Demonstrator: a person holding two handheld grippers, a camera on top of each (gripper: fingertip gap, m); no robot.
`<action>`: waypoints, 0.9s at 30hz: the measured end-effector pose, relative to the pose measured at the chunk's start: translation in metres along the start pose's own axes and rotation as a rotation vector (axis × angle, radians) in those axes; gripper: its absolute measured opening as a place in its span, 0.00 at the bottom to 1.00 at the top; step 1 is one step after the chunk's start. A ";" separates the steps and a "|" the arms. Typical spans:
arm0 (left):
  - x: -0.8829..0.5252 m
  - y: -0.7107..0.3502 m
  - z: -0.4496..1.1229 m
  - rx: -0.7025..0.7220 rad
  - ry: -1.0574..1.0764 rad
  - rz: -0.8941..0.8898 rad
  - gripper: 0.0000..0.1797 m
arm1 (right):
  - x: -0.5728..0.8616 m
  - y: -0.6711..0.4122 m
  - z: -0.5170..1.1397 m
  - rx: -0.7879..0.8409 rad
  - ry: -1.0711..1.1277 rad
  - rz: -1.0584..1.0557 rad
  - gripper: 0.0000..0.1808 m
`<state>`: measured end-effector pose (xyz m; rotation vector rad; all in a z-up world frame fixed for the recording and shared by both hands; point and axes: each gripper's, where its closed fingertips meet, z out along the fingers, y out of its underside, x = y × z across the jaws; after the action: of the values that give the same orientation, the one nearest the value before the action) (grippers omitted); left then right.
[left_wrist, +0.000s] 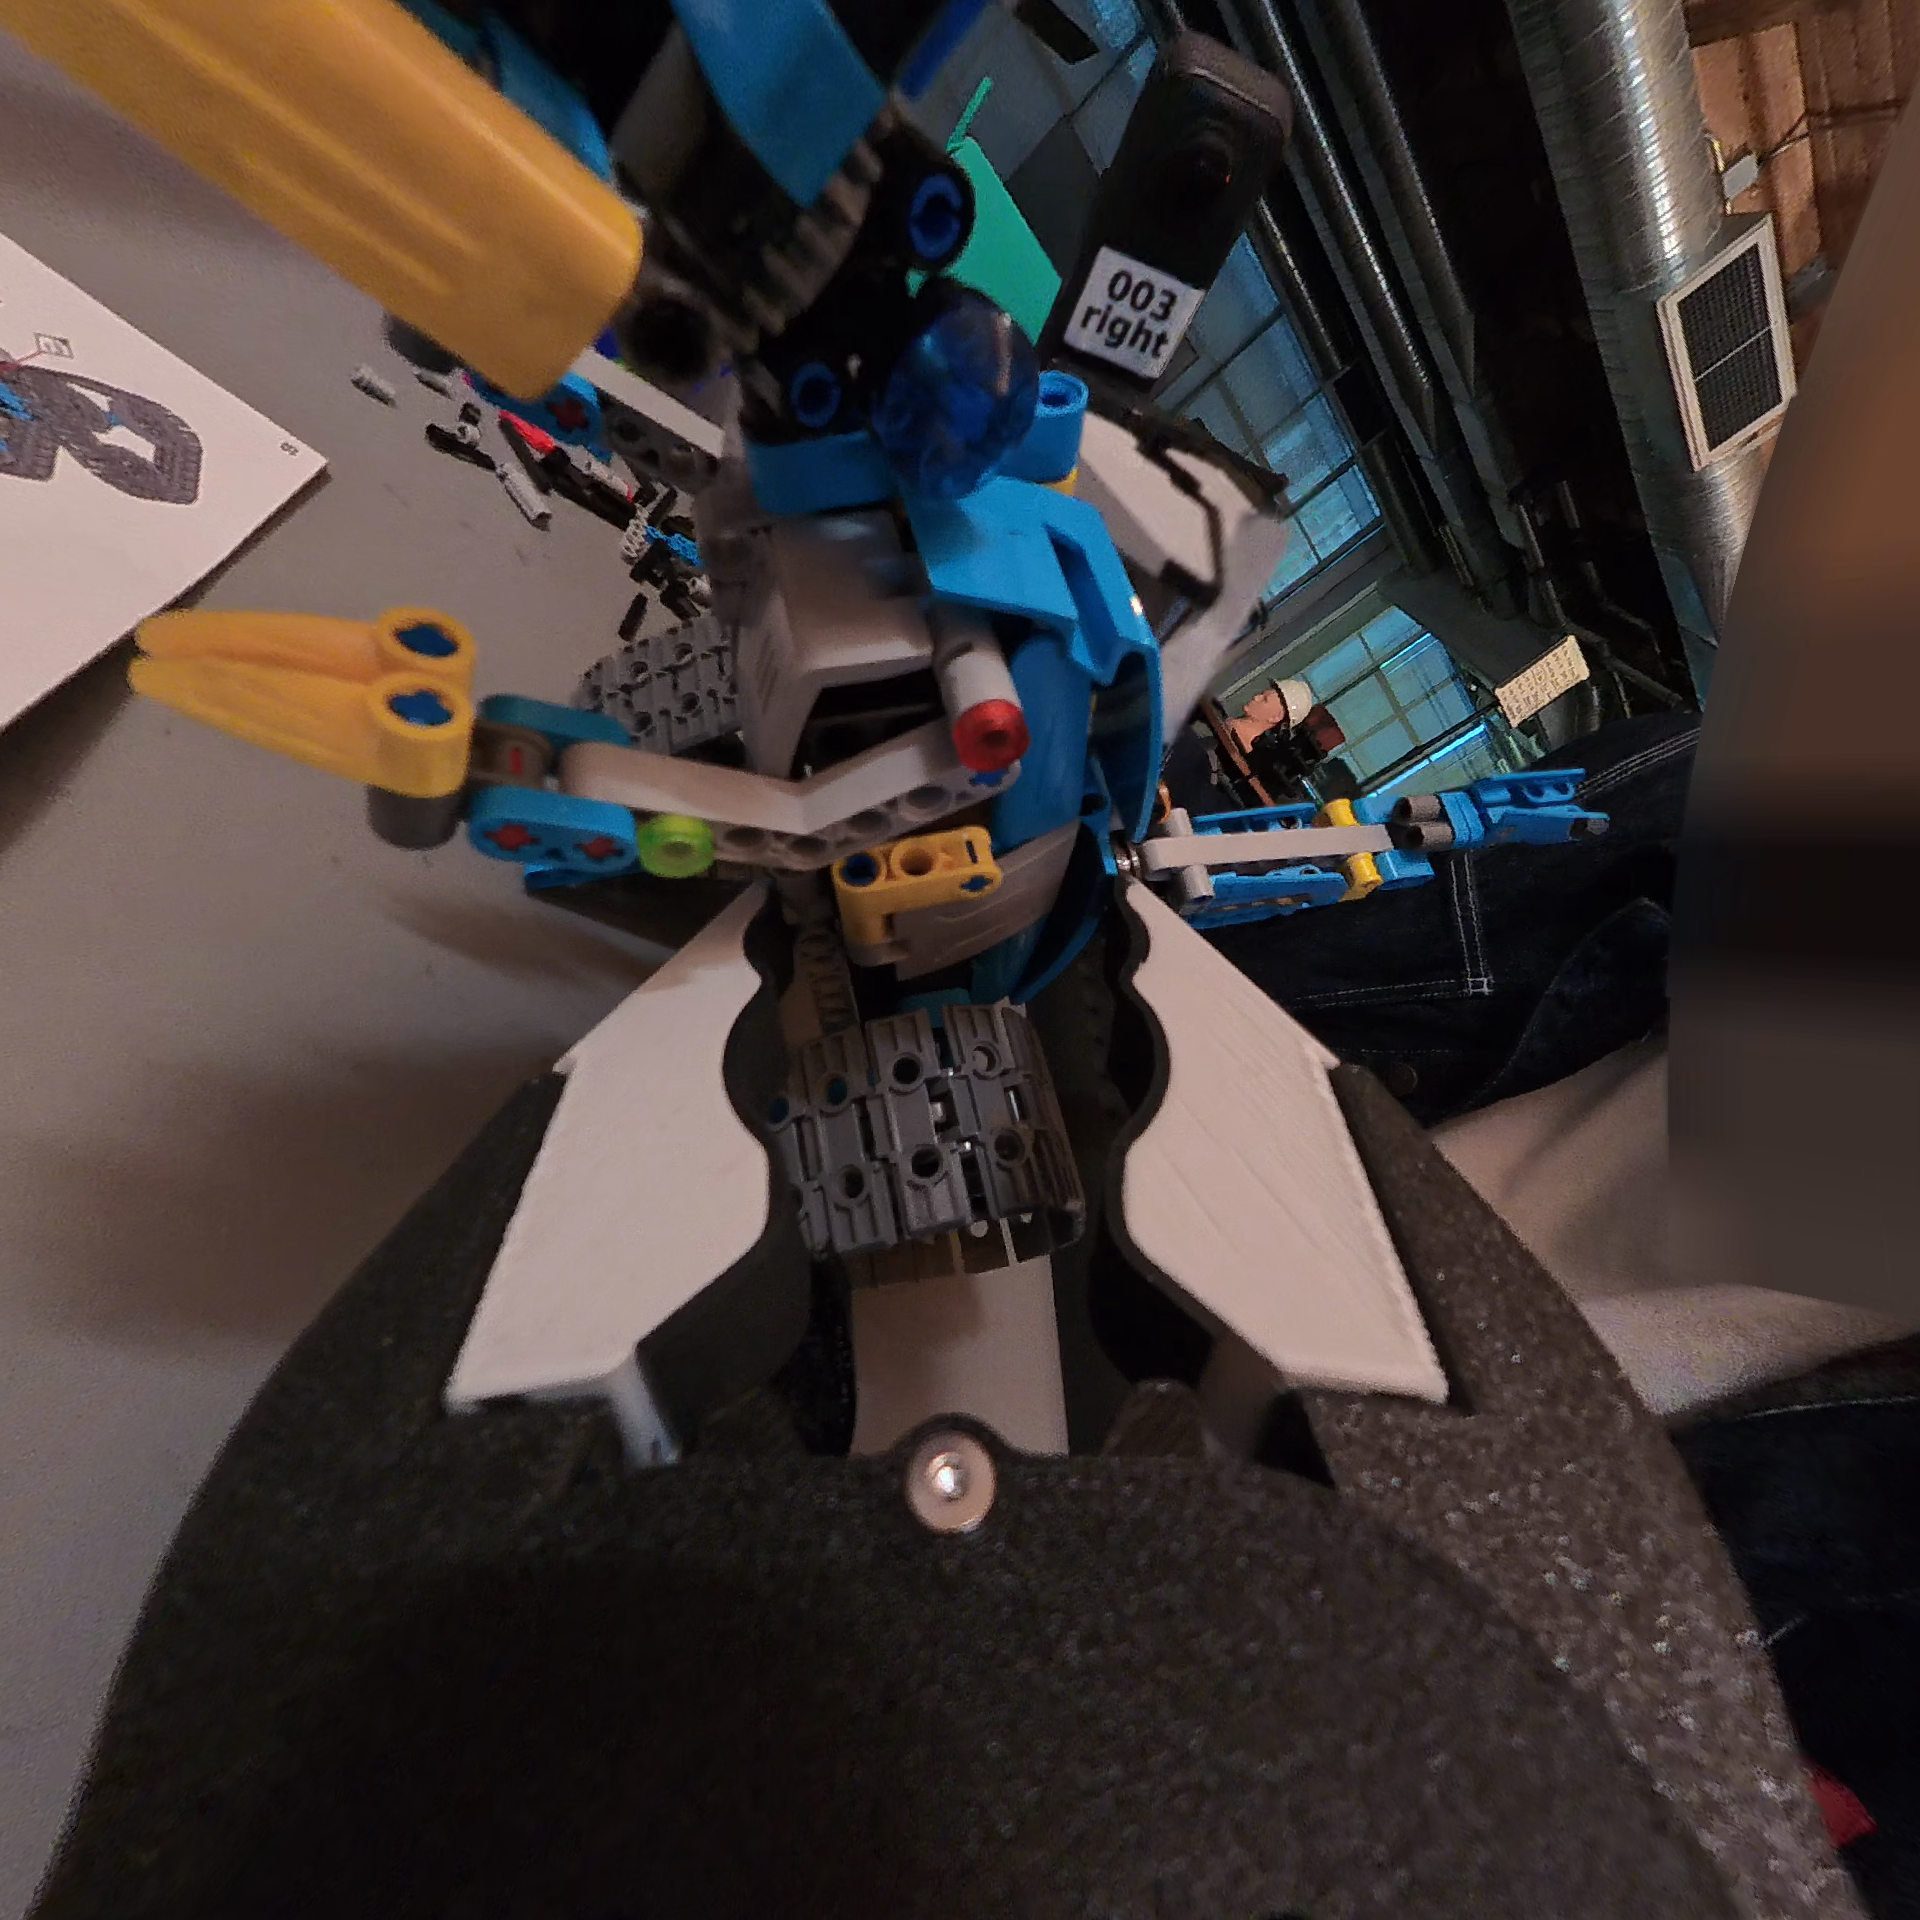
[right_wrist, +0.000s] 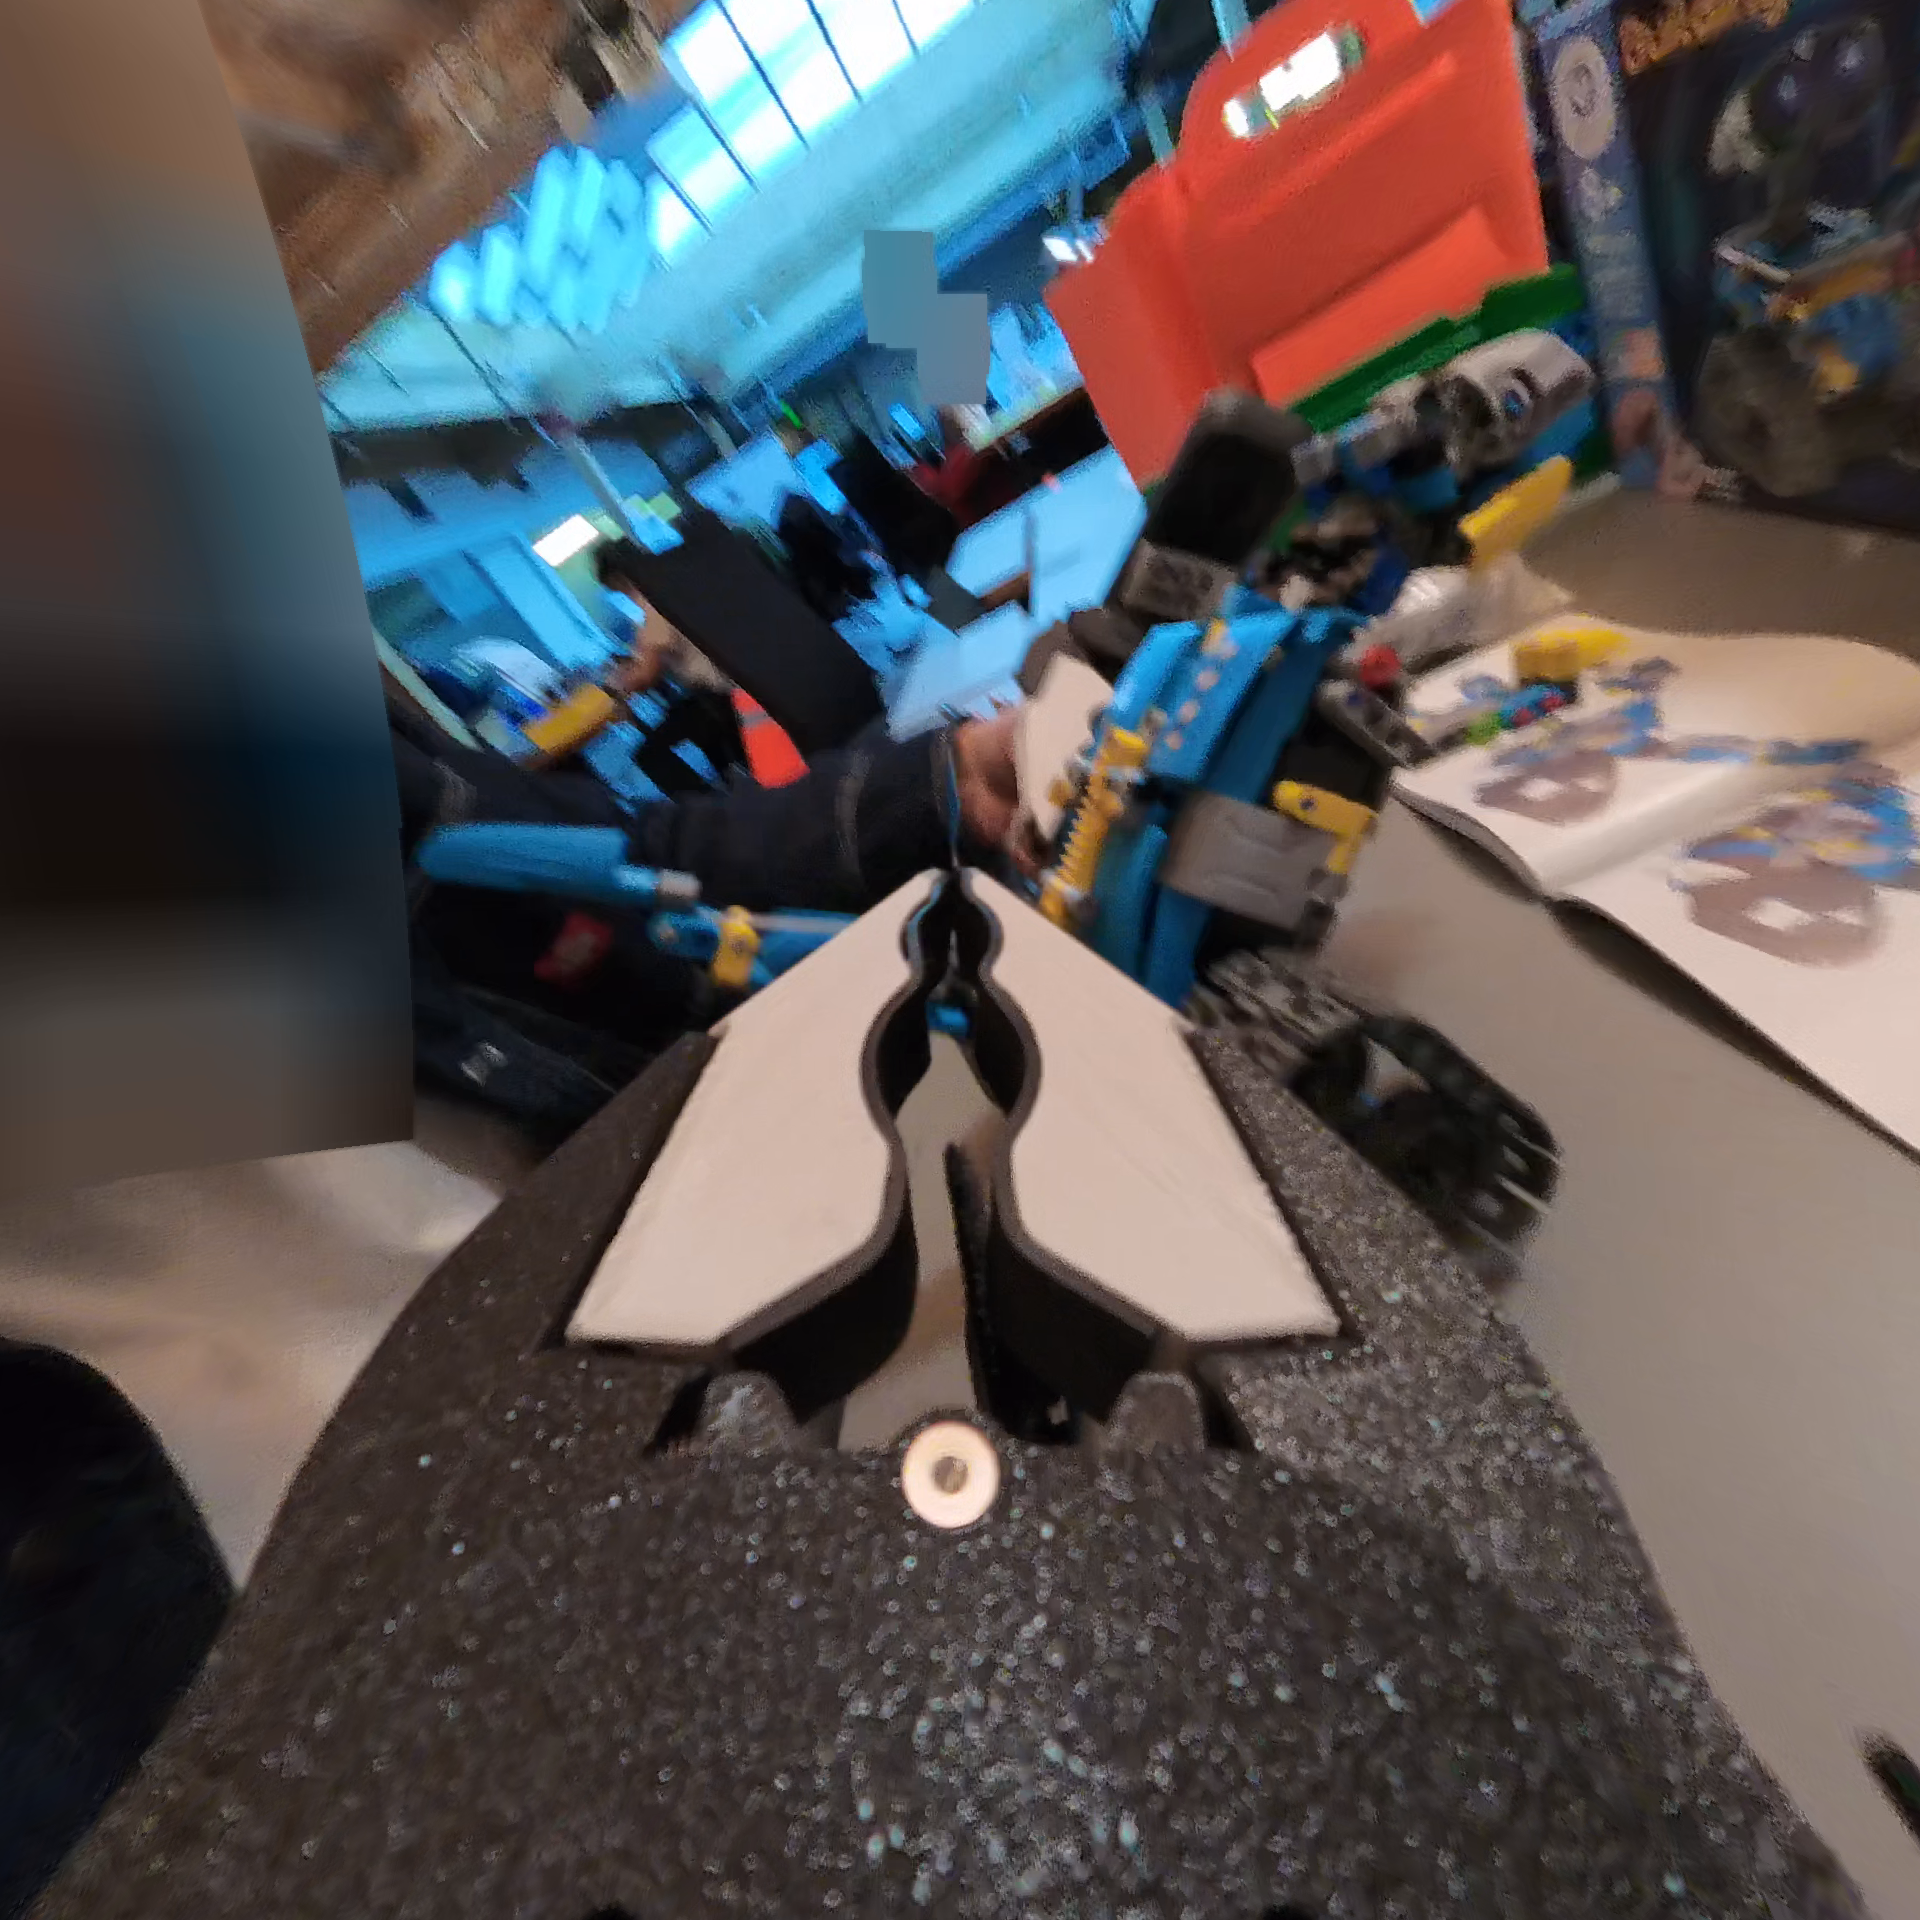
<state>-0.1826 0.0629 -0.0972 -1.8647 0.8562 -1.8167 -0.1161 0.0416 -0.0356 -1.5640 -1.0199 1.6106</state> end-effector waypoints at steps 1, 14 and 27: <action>0.000 0.000 0.000 -0.004 0.003 0.006 0.32 | 0.004 0.007 -0.005 -0.047 0.051 -0.035 0.00; -0.008 0.010 -0.007 -0.244 -0.181 0.274 0.33 | 0.003 0.033 -0.016 -0.107 0.220 -0.154 0.00; -0.008 0.011 -0.012 -0.218 -0.149 0.244 0.33 | 0.012 0.037 -0.004 -0.071 0.278 -0.075 0.00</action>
<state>-0.1960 0.0617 -0.1096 -1.8986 1.2076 -1.4685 -0.1105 0.0349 -0.0741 -1.7189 -0.9794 1.2748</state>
